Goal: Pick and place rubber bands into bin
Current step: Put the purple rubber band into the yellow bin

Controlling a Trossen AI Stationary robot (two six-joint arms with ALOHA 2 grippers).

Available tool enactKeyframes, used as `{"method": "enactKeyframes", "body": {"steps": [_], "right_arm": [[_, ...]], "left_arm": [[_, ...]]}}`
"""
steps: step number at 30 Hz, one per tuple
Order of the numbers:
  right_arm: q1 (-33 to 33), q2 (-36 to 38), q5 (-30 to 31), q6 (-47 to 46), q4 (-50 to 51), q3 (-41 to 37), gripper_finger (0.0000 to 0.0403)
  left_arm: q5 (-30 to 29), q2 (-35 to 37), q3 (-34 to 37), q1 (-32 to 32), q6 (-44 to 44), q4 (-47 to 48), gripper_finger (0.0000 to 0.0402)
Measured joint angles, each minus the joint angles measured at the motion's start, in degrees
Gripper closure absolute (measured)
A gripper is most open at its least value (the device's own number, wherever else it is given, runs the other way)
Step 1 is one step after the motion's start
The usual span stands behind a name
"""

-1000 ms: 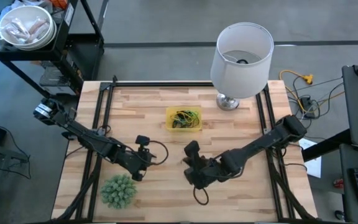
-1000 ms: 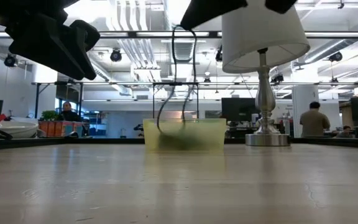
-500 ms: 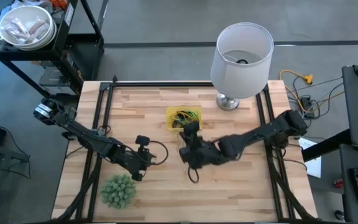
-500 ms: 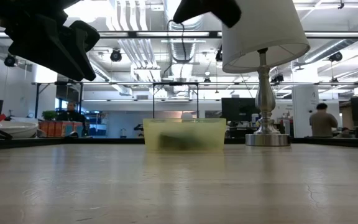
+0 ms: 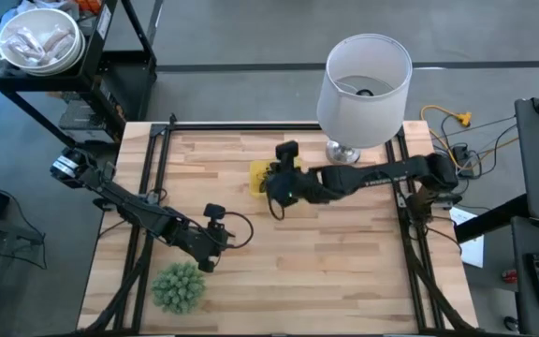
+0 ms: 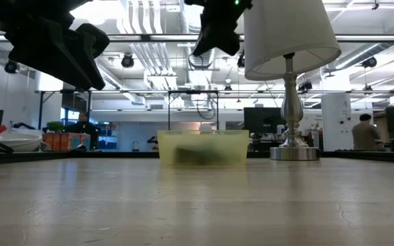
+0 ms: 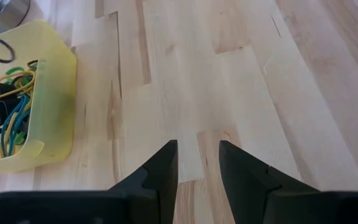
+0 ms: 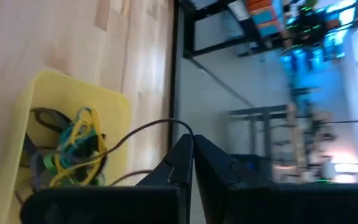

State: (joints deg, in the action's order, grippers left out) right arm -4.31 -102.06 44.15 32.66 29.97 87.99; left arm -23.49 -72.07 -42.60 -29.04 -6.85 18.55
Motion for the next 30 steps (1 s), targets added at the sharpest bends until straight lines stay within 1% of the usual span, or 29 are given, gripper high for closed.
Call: {"method": "enactKeyframes", "body": {"steps": [2, 8, 14, 20, 23, 24, 26, 30], "right_arm": [[2.07, -0.04, -3.47, -1.62, -0.11, -0.03, 0.0394], [6.72, -0.35, -10.79, -5.66, 0.00, -1.22, 0.0394], [9.12, -0.35, -14.67, -7.77, -0.30, -4.14, 0.0394], [10.67, -0.44, -20.93, -11.47, -0.56, -7.52, 0.0394], [11.34, -0.44, -22.35, -12.86, -0.54, -8.75, 0.0393], [11.63, -0.44, -22.39, -13.23, -0.48, -9.04, 0.0391], [12.11, -0.44, -24.33, -13.91, -0.38, -9.29, 0.0383], [13.20, -0.44, -27.79, -15.78, -0.56, -9.25, 0.0355]], "left_arm": [[0.00, 0.00, 0.19, 0.00, 0.00, 0.02, 0.0301], [0.02, 0.00, 0.73, 0.00, -0.20, 0.04, 0.0301], [0.02, 0.00, 0.69, 0.04, -0.23, -0.01, 0.0301], [0.02, 0.00, 0.66, 0.04, -0.24, -0.05, 0.0301], [0.02, 0.00, 0.53, 0.04, -0.24, -0.52, 0.0301], [0.02, 0.00, 0.53, 0.04, -0.26, -0.59, 0.0301], [0.02, 0.00, 0.53, 0.04, -0.26, -0.59, 0.0301], [0.04, 0.00, 0.53, 0.04, -0.26, -0.95, 0.0301]]}}
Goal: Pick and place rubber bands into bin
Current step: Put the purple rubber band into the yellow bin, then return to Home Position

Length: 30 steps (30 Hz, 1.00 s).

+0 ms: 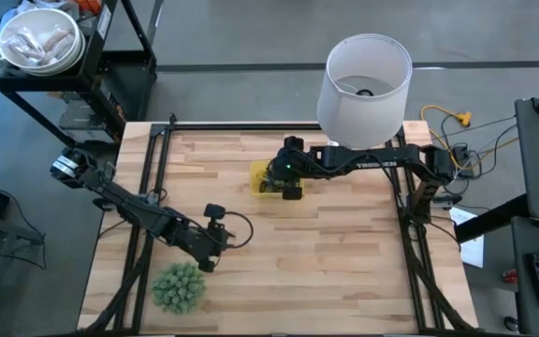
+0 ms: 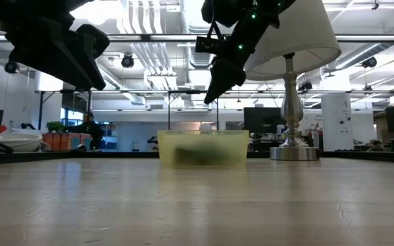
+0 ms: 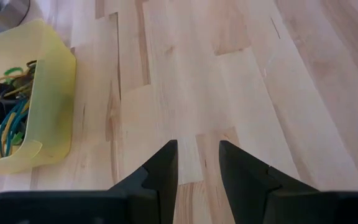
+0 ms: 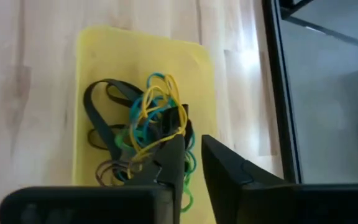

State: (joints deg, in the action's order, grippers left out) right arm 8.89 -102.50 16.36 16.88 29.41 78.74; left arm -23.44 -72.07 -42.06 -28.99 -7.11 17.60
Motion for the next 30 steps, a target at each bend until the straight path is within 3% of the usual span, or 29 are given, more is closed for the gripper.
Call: {"method": "enactKeyframes", "body": {"steps": [11, 15, 19, 24, 30], "right_arm": [[-0.48, 0.49, 0.10, -1.31, -1.12, 0.17, 0.0299], [-1.53, 2.34, 0.12, -1.95, 0.81, 0.17, 0.0299], [-2.91, 5.86, 0.11, -3.19, 1.69, 0.14, 0.0306], [-6.80, 12.68, -0.19, -3.61, 2.97, -0.81, 0.0314], [-13.44, 24.22, -0.33, -3.44, 3.42, -4.98, 0.0321]], "left_arm": [[-0.02, 0.00, -0.60, 0.02, 0.33, -1.10, 0.0301], [-0.08, 0.13, -1.64, 0.04, 10.59, -3.22, 0.0301], [-1.77, 0.25, -3.15, 0.07, 25.36, -15.82, 0.0301], [-3.42, 0.61, -3.39, 0.13, 32.64, -34.67, 0.0301], [-11.69, 1.79, -3.73, 2.77, 44.67, -48.50, 0.0301]]}}
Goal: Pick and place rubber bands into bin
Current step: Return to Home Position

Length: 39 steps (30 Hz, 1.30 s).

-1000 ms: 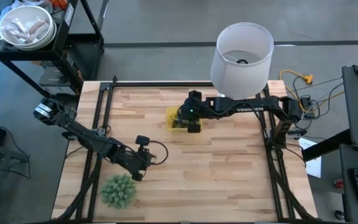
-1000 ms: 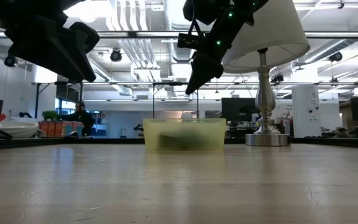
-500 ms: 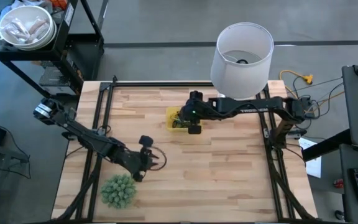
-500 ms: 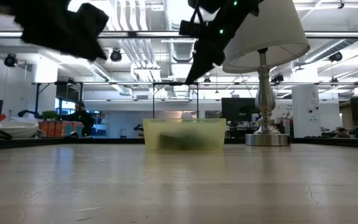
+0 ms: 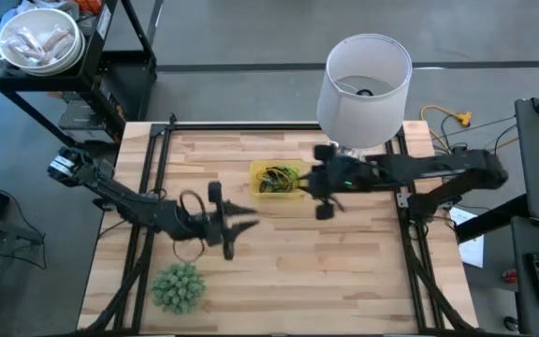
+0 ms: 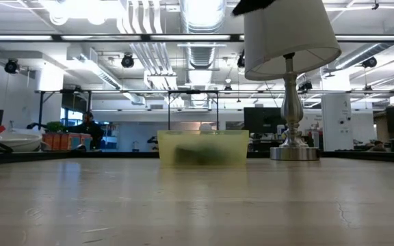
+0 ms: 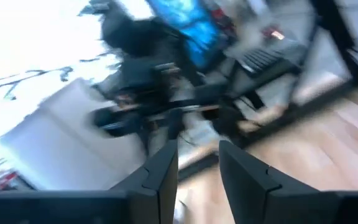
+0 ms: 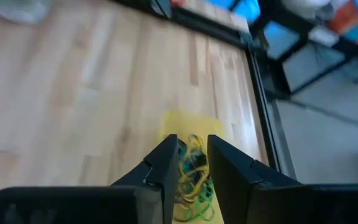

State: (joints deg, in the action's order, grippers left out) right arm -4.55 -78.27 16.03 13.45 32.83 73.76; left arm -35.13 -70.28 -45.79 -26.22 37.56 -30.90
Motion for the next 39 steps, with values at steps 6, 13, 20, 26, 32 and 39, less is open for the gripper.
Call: {"method": "enactKeyframes", "body": {"steps": [6, 13, 20, 26, 32, 39], "right_arm": [[-5.34, 12.23, -0.02, -0.67, -0.68, -6.83, 0.0326], [-7.10, 23.81, -0.02, 0.11, -8.93, -18.87, 0.0320], [-7.09, 31.47, -0.04, 1.99, -15.53, -28.73, 0.0317], [-7.09, 38.66, -0.02, 1.98, -15.74, -31.75, 0.0326], [-7.07, 47.77, -2.49, 2.35, -17.32, -35.75, 0.0330], [-7.05, 55.63, -4.04, 3.70, -25.04, -44.17, 0.0322]], "left_arm": [[12.08, 1.88, -1.73, 7.15, -0.35, -1.27, 0.0301], [34.82, -0.81, -1.67, 19.21, -8.18, -4.18, 0.0301], [35.12, -1.19, -2.13, 29.97, -13.19, -1.48, 0.0301], [35.53, 5.88, -1.35, 34.54, -13.31, 6.85, 0.0301], [35.55, 17.87, 2.93, 34.99, -14.13, 15.65, 0.0301], [32.02, 29.19, 13.02, 34.99, -16.16, 15.33, 0.0301]]}}
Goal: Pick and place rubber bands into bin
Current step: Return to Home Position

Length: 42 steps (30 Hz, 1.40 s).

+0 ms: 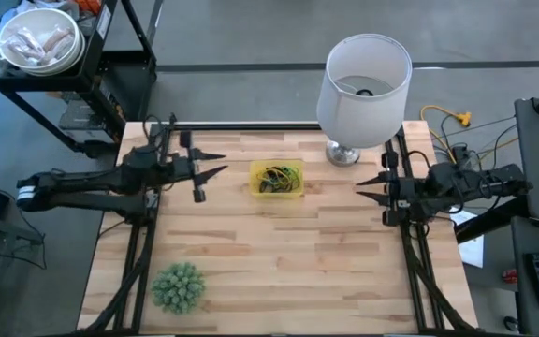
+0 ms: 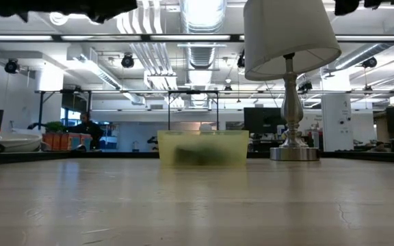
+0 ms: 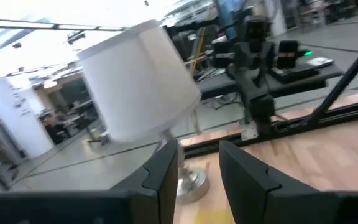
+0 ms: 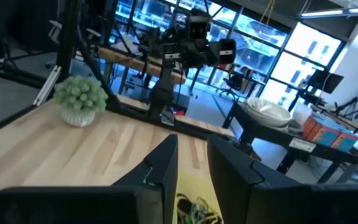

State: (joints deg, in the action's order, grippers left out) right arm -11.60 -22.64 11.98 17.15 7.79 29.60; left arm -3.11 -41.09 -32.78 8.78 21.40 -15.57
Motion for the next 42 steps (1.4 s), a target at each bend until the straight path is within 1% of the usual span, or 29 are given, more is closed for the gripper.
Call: {"method": "enactKeyframes", "body": {"steps": [5, 9, 13, 15, 20, 23, 28, 32, 34, 38, 42], "right_arm": [[-0.02, 5.79, 0.00, -1.44, 0.46, -4.39, 0.0323], [-0.02, 11.54, 0.00, -2.68, 1.60, -6.70, 0.0329], [-0.02, 16.64, -0.08, -5.08, 2.83, -8.65, 0.0334], [0.00, 18.15, -1.67, -6.30, 4.07, -9.50, 0.0334], [-0.02, 18.11, -10.36, -8.13, 9.16, -10.50, 0.0332], [-0.02, 17.69, -10.86, -7.35, 9.08, -10.50, 0.0329], [0.00, 18.43, -11.25, -5.05, 9.83, -9.55, 0.0323], [0.03, 19.28, -14.66, -3.78, 9.95, -9.57, 0.0325], [0.00, 19.33, -15.47, -3.66, 9.79, -9.96, 0.0328], [0.04, 19.21, -14.97, -3.10, 9.88, -10.85, 0.0334], [0.03, 19.29, -14.95, -2.58, 9.37, -11.26, 0.0334]], "left_arm": [[-3.41, 7.80, 7.62, 0.00, -0.56, -0.89, 0.0301], [-4.91, 14.07, 12.98, 0.00, -1.63, -1.83, 0.0301], [-5.72, 18.51, 17.50, 0.00, -3.02, -2.26, 0.0301], [-5.98, 21.81, 19.36, 0.00, -3.09, -2.25, 0.0301], [-6.25, 27.69, 22.58, 0.00, -3.07, -2.22, 0.0301], [-6.38, 30.26, 23.45, 0.00, -3.07, -1.79, 0.0301], [-6.32, 33.93, 25.83, 0.00, -3.09, 2.06, 0.0301], [-6.25, 36.84, 26.75, 0.00, -3.86, 5.17, 0.0301], [-6.23, 37.88, 26.80, 0.00, -4.65, 7.14, 0.0301], [-6.18, 39.53, 26.98, 0.00, -5.65, 9.85, 0.0301], [-4.96, 39.38, 28.74, 0.00, -6.14, 9.94, 0.0301]]}}
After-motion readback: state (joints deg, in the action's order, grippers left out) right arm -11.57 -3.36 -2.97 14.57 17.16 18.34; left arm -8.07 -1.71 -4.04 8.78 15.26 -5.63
